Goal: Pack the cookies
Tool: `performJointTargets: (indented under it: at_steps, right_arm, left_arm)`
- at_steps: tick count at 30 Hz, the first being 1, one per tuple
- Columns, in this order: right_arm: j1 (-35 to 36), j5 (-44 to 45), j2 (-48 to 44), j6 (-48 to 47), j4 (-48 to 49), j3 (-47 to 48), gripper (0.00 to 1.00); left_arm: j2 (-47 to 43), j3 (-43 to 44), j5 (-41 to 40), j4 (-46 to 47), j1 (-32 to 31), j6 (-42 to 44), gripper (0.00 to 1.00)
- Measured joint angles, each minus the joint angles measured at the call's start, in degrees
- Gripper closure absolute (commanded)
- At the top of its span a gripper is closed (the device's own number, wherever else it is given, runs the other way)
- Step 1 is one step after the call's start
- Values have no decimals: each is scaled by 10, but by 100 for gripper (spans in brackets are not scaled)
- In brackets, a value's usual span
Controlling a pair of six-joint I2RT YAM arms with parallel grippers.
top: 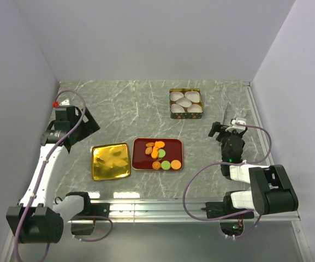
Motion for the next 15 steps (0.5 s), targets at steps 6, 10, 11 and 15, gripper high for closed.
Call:
performJointTargets:
  at_steps: [6, 10, 11, 15]
  right_arm:
    - [0, 0, 0, 0, 0, 0, 0]
    - [0, 0, 0, 0, 0, 0, 0]
    - [0, 0, 0, 0, 0, 0, 0]
    - [0, 0, 0, 0, 0, 0, 0]
  left_arm:
    - [-58, 0, -5, -68, 0, -7, 1]
    - [-123, 0, -5, -85, 0, -10, 1]
    - [-143, 0, -4, -85, 0, -11, 1]
    - [-207, -3, 2, -85, 0, -13, 1]
